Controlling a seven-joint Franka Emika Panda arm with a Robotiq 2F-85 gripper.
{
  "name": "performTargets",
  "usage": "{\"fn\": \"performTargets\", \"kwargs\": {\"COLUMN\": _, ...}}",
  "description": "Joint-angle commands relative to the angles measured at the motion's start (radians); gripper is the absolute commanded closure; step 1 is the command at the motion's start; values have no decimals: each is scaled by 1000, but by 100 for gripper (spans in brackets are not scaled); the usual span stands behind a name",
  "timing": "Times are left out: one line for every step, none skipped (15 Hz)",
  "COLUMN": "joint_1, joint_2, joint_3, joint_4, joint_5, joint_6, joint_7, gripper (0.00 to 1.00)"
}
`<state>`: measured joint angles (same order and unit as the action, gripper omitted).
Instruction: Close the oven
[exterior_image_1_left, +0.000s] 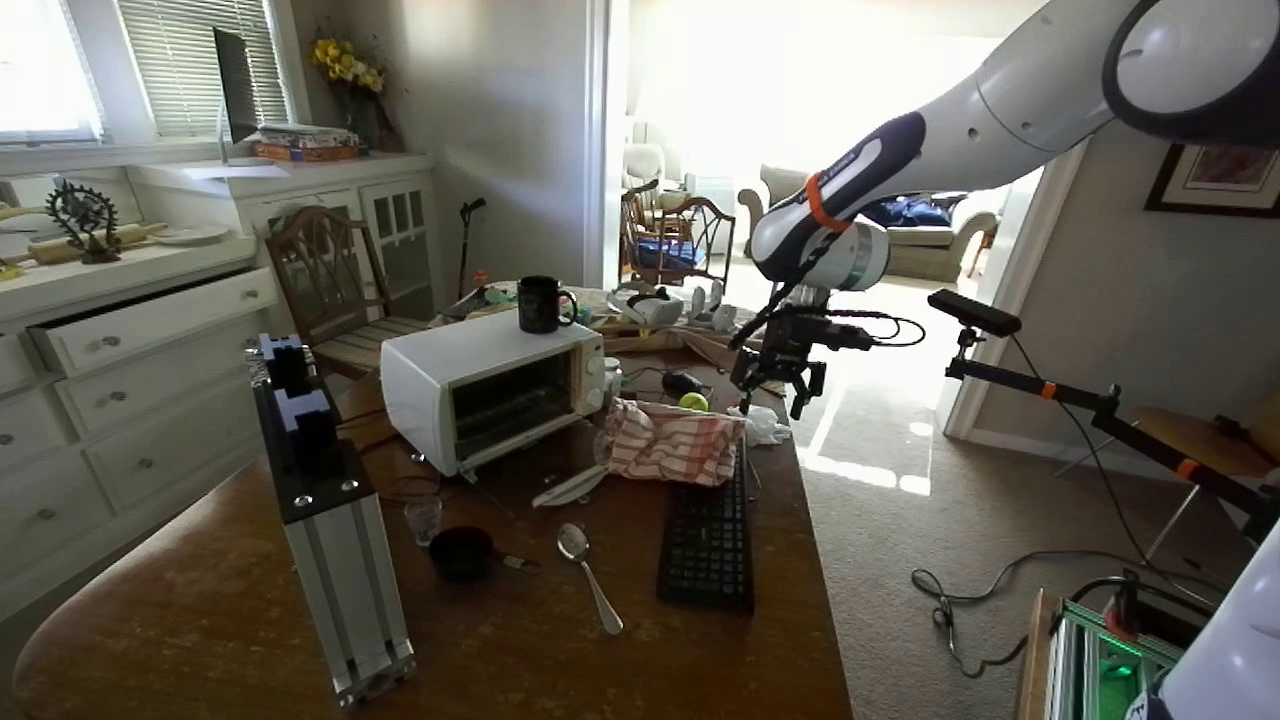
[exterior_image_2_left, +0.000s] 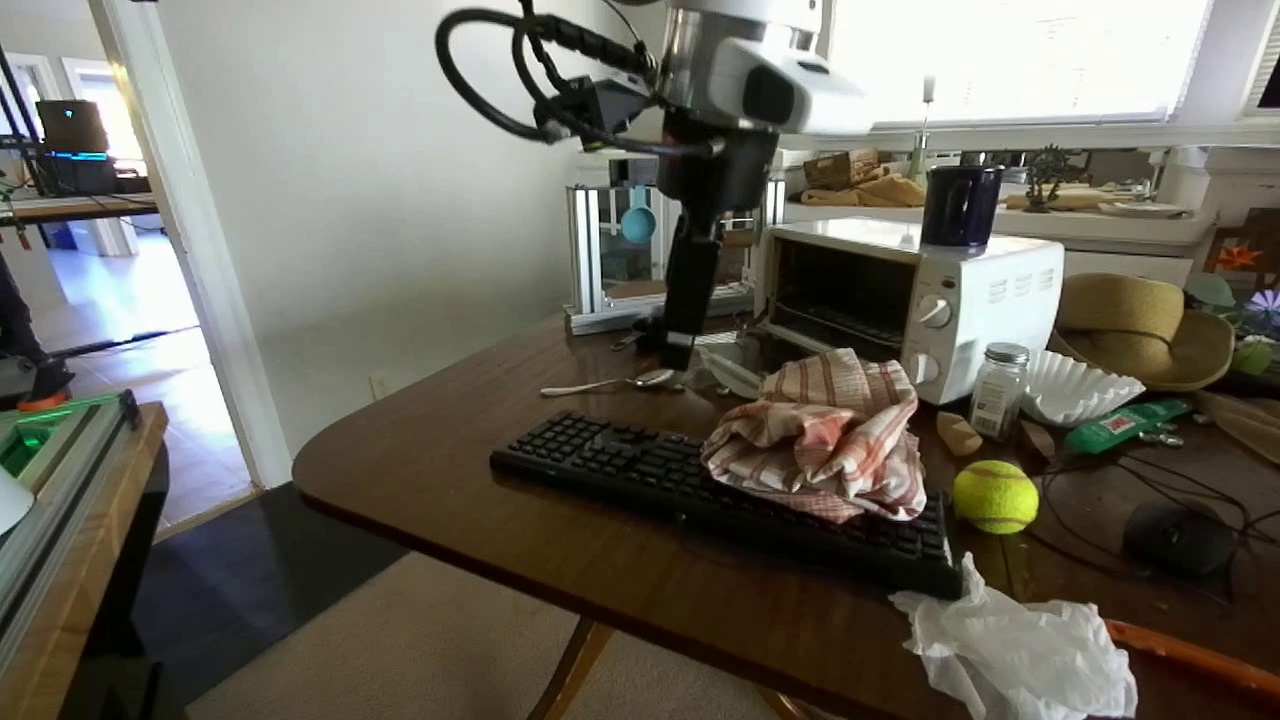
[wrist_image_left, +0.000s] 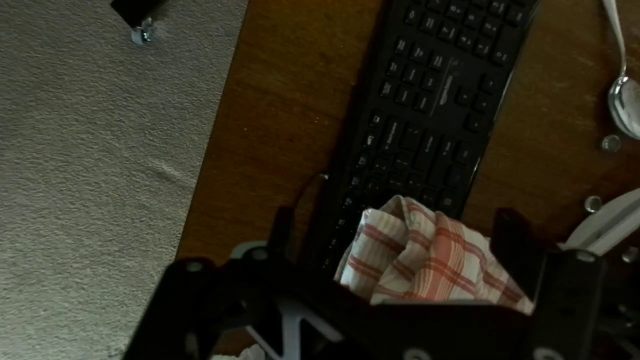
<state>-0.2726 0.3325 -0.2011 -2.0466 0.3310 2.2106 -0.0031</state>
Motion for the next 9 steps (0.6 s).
{"fn": "performTargets", "kwargs": {"joint_1": -84, "joint_2": 146, "joint_3": 46, "joint_4": 107, "joint_5": 158, "joint_6": 14, "joint_7": -129, "gripper": 0}}
{"fn": "performTargets", "kwargs": {"joint_1": -99, "joint_2": 176, "joint_3": 59, "joint_4": 124, "joint_5": 196, "joint_6": 63, "joint_7": -161, "gripper": 0}}
{"fn": "performTargets", "kwargs": {"joint_1": -121, "joint_2": 204, "joint_3": 77, "joint_4": 150, "joint_5": 237, "joint_6": 76, "joint_7": -190, "gripper": 0}}
{"fn": "performTargets", "kwargs": {"joint_1": -139, "joint_2": 234, "joint_3": 96, "joint_4": 172, "joint_5": 269, "joint_6": 119, "joint_7": -229, "gripper": 0}}
{"fn": "performTargets", "kwargs": {"joint_1": -160, "joint_2": 260, "joint_3": 116, "joint_4": 199, "joint_5": 298, "joint_6": 134, "joint_7": -264, "gripper": 0}}
{"fn": "performTargets", "kwargs": {"joint_1": -176, "joint_2": 282, "joint_3": 133, "joint_4": 221, "joint_5": 319, "joint_6": 155, "joint_7": -305, "gripper": 0}}
{"fn": "performTargets", "kwargs": {"joint_1": -192, "joint_2": 307, "joint_3": 150, "joint_4": 248, "joint_5": 336, "joint_6": 167, "joint_7": -348, "gripper": 0}}
{"fn": "performTargets", "kwargs": {"joint_1": -207, "joint_2": 329, "joint_3": 165, "joint_4": 274, "joint_5": 353, "joint_6": 174, "joint_7": -383, "gripper": 0}}
{"fn": "performTargets", "kwargs": {"joint_1": -221, "joint_2": 350, "joint_3": 179, "joint_4": 292, "joint_5": 370, "joint_6": 185, "joint_7": -417, "gripper": 0}}
